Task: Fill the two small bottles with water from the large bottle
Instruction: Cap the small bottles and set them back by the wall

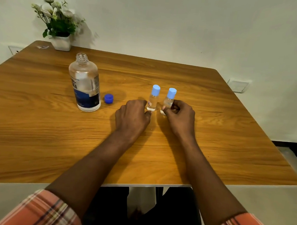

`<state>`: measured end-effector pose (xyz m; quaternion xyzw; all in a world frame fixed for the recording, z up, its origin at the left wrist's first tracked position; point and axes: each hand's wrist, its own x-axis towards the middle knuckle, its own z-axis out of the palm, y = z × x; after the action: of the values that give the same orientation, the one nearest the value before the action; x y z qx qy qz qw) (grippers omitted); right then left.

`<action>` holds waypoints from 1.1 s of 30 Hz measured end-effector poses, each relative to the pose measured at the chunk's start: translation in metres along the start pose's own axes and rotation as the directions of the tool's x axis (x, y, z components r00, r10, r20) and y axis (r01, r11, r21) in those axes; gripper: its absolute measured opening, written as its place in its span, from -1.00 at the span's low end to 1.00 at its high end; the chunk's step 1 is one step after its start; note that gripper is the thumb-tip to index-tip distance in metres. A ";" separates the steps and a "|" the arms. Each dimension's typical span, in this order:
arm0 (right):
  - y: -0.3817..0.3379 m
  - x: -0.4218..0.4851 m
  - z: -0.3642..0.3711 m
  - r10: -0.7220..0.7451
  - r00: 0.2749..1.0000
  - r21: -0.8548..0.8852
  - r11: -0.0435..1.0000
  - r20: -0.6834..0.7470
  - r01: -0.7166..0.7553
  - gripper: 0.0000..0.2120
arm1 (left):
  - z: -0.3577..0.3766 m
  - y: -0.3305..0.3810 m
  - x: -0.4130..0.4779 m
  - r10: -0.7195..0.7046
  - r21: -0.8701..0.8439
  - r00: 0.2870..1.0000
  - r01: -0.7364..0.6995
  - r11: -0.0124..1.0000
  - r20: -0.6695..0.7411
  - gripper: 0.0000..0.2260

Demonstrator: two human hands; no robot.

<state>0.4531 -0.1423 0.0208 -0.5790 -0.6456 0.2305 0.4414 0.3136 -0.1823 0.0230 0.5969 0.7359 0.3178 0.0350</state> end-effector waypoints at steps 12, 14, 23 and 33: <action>0.000 -0.002 -0.005 0.077 0.997 -0.004 0.997 0.009 -0.077 -0.52 | -0.007 -0.004 -0.003 -0.013 -0.058 1.000 0.014 0.998 0.017 -0.70; -0.001 -0.008 -0.010 0.095 0.994 0.017 0.995 -0.058 -0.094 -0.64 | -0.013 -0.008 -0.009 -0.019 -0.087 1.000 0.019 0.996 0.003 -0.66; -0.020 -0.057 0.002 0.002 1.000 0.123 0.992 -0.020 0.000 -0.92 | -0.054 -0.056 -0.055 -0.086 -0.147 0.993 0.073 0.986 -0.083 -0.68; -0.090 -0.033 0.080 -0.163 0.935 -0.023 0.983 0.315 0.180 -0.63 | -0.086 -0.108 -0.050 -0.223 -0.139 0.956 0.199 0.970 -0.192 -0.72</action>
<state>0.3354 -0.1770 0.0430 -0.4880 -0.7609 0.2628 0.3375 0.1982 -0.2735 0.0202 0.4756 0.7750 0.4152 0.0277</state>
